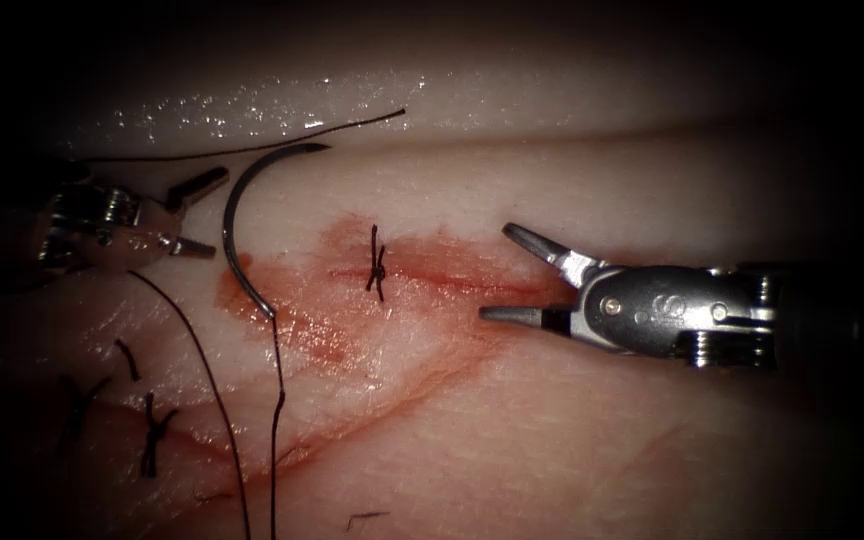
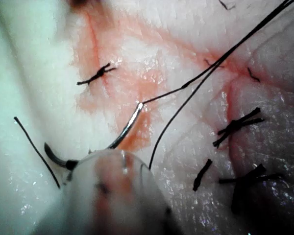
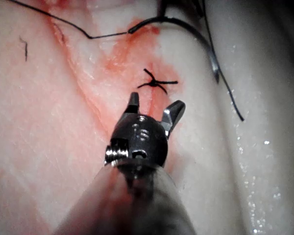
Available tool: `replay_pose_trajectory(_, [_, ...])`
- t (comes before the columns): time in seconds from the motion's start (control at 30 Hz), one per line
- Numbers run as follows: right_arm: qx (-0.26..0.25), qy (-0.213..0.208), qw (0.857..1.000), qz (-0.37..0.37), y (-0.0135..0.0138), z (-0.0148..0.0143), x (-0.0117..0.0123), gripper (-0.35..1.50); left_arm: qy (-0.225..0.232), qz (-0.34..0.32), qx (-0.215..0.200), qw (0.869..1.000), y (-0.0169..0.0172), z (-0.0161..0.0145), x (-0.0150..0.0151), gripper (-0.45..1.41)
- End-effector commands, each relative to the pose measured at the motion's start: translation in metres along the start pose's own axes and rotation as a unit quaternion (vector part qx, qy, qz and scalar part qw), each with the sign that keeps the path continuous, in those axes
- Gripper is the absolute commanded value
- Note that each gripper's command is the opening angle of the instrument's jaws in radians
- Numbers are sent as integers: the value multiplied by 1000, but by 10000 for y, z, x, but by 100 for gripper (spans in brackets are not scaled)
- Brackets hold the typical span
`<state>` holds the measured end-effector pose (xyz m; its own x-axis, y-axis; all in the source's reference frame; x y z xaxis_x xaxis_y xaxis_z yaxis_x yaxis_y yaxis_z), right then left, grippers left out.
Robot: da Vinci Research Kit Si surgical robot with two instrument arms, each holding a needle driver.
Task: Wound Closure
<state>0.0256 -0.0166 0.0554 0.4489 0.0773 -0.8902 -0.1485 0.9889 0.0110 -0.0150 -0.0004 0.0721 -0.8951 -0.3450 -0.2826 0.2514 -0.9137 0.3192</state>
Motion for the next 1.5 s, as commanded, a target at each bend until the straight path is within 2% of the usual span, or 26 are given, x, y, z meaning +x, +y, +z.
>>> replay_pose_trajectory(0.03, [1, 3, 1000, -1, -1, 10, 0, 74, -2, 7, 4, 1000, -1, 11, 3, 69])
replay_pose_trajectory(0.3, [0, 3, 1000, 3, -4, 12, -3, 74, 6, 66, 19, 998, -16, 37, -7, 66])
replay_pose_trajectory(0.53, [0, 6, 1000, 6, -6, 14, -7, 74, 22, 117, 25, 993, -24, 45, -12, 61])
replay_pose_trajectory(0.67, [1, 7, 1000, 8, -7, 15, -8, 76, 35, 148, 29, 988, -19, 47, -8, 61])
replay_pose_trajectory(0.83, [1, 7, 1000, 11, -7, 15, -8, 76, 44, 177, 38, 982, -4, 52, -1, 42])
replay_pose_trajectory(0.93, [2, 8, 1000, 11, -7, 15, -8, 76, 44, 200, 39, 978, 6, 56, 2, 39])
replay_pose_trajectory(1.0, [2, 8, 1000, 11, -7, 15, -8, 76, 41, 208, 33, 977, 12, 58, 3, 12])
replay_pose_trajectory(1.03, [3, 7, 1000, 14, -7, 15, -8, 76, 41, 210, 27, 976, 12, 58, 3, -45])
replay_pose_trajectory(1.1, [3, 7, 1000, 14, -7, 16, -8, 76, 42, 210, 26, 976, 10, 57, 1, -45])
replay_pose_trajectory(1.23, [4, 9, 1000, 15, -8, 17, -7, 76, 49, 154, 14, 987, 2, 50, -1, -45])
replay_pose_trajectory(1.3, [6, 11, 1000, 15, -8, 17, -6, 74, 67, 98, 4, 993, -1, 43, 2, -45])
replay_pose_trajectory(1.4, [5, 14, 1000, 24, -8, 17, -4, 74, 106, 37, -14, 994, -4, 29, 10, -45])
replay_pose_trajectory(1.5, [-2, 25, 999, 37, -7, 17, 0, 71, 120, -3, -22, 992, -6, 12, 20, -45])
